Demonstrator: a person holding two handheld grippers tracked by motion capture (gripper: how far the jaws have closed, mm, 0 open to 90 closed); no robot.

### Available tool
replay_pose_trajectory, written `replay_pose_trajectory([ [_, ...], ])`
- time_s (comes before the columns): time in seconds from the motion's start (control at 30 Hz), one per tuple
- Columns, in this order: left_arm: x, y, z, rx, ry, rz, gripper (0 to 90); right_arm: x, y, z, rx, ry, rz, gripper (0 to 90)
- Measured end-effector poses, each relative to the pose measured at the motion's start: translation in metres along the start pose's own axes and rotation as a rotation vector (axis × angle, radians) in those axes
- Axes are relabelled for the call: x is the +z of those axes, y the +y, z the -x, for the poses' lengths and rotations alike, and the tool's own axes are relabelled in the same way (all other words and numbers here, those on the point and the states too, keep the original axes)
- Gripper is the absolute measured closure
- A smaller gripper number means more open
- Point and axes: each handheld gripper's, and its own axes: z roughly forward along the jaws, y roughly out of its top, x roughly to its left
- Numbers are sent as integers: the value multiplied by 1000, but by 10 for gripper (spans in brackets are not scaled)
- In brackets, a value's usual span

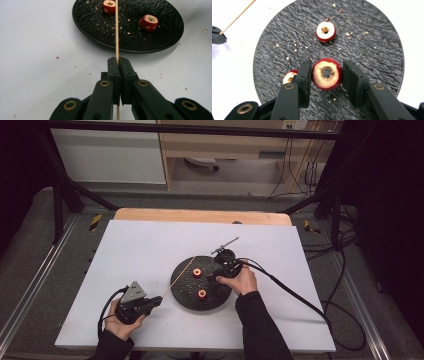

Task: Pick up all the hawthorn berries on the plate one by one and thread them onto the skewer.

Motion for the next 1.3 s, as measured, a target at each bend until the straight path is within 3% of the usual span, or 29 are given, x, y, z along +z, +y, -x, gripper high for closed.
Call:
replay_pose_trajectory([
  [0.4, 1, 1, 4, 9, 0, 4, 882, -20, -25, 5, 48, 24, 171, 608],
  [0.63, 3, 1, 7, 11, -3, 9, 882, -26, -39, 5, 91, 56, 302, 609],
  [0.97, 6, 1, 14, 10, -6, 16, 882, -25, -54, 2, 168, 105, 492, 609],
  [1.3, 8, 1, 18, -8, -4, 26, 883, -18, -58, 1, 248, 136, 658, 610],
])
